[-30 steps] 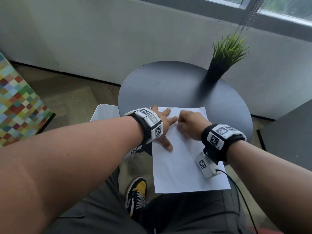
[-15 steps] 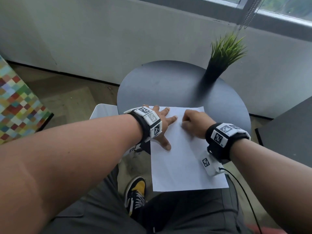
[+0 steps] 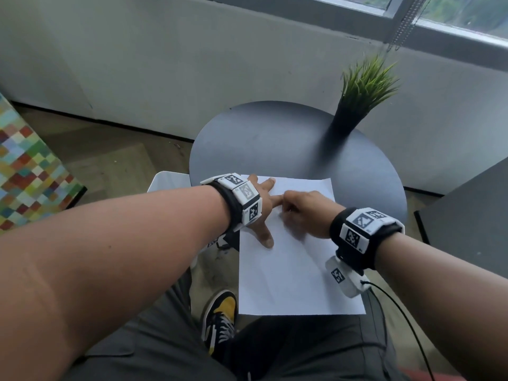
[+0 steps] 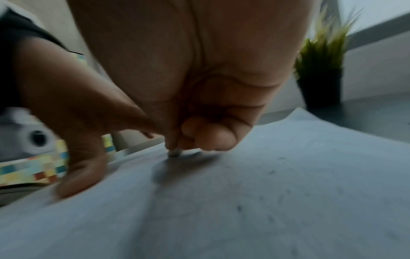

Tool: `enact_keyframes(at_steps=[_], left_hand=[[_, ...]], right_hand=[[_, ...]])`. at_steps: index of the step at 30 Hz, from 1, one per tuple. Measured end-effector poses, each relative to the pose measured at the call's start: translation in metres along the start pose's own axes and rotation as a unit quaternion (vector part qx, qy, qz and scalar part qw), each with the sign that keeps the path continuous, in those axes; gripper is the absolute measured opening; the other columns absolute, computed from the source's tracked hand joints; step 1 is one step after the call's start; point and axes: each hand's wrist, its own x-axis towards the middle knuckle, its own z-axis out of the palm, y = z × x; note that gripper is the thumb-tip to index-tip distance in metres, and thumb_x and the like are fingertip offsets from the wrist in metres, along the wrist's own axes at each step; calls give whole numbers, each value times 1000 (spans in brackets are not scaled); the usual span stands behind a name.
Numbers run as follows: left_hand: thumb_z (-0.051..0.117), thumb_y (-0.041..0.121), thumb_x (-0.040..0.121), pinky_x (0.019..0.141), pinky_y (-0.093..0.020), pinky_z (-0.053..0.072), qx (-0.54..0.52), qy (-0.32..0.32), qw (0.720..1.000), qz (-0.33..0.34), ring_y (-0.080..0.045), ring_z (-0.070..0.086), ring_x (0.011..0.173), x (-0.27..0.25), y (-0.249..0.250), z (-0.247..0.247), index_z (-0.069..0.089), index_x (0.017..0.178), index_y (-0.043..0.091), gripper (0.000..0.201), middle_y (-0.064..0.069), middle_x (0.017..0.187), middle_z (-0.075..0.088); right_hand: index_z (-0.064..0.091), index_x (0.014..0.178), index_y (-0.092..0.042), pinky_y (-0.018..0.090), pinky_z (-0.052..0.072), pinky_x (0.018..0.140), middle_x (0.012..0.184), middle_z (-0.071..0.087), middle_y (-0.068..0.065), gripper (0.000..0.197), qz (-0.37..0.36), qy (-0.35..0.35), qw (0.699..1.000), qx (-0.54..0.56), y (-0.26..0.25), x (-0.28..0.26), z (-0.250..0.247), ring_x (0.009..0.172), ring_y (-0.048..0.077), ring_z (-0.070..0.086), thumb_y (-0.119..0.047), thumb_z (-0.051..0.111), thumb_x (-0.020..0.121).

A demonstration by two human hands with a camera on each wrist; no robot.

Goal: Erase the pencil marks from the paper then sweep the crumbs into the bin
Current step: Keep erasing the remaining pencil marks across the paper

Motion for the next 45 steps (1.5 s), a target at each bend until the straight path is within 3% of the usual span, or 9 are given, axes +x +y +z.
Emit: enact_keyframes(at_steps=[7,12,15,20,24,29,34,39,45], left_hand=[[50,97,50,102,-63,34,-30,3,999,-27,-43,26,137,1,9,-1,16,147,47,115,-3,160,15],[50,98,42,81,-58,41,-22,55,998,-24,-46,39,121,4,17,8,27,135,41,111,-5,139,34],[53,97,46,88,-66,38,-22,42,998,-28,-51,29,131,4,17,7,13,145,47,118,-7,150,25],[58,92,54,105,-70,25,-35,-1,999,-36,-53,4,145,2,19,3,-5,152,47,125,2,165,-10],[56,95,48,101,-72,26,-33,8,999,-22,-53,7,144,5,16,6,0,148,51,123,5,165,-8],[54,96,50,104,-72,21,-32,-7,999,-31,-48,1,146,3,16,5,-9,149,52,126,9,164,-15],[54,96,47,101,-72,24,-45,12,999,-20,-48,2,146,4,13,10,-4,146,56,122,9,164,-12],[52,97,48,104,-74,22,-41,-2,999,-30,-47,0,147,3,12,8,-9,148,54,124,11,163,-17],[52,97,46,101,-75,23,-42,1,999,-28,-47,-1,147,2,12,10,-7,146,57,123,10,163,-16]], right_hand=[[55,95,-18,30,40,71,94,60,3,14,150,74,985,51,36,5,-5,89,25,54,-31,55,90],[51,97,-21,35,47,79,94,60,1,11,72,44,996,33,18,-7,4,89,23,53,-30,52,91],[47,92,-26,31,42,73,87,56,-5,7,8,-3,1000,10,12,-15,2,86,21,53,-27,53,91],[49,98,-15,34,42,69,95,57,8,13,118,61,991,-5,27,-5,-3,88,30,53,-26,48,90],[51,99,-24,36,48,77,92,63,3,11,-6,-9,1000,18,9,-14,8,88,26,57,-27,49,89],[50,99,-13,36,46,77,102,60,13,15,146,78,986,-10,30,1,-6,95,33,54,-25,49,90],[55,114,-24,35,49,81,98,64,-1,25,-20,-28,999,33,0,-14,8,92,23,59,-25,49,89],[53,97,-16,33,45,74,99,60,8,14,139,68,988,13,19,2,-6,95,28,55,-26,50,88],[55,94,-23,30,44,75,94,62,-2,6,30,-4,999,17,7,-11,-2,88,20,56,-24,53,89]])
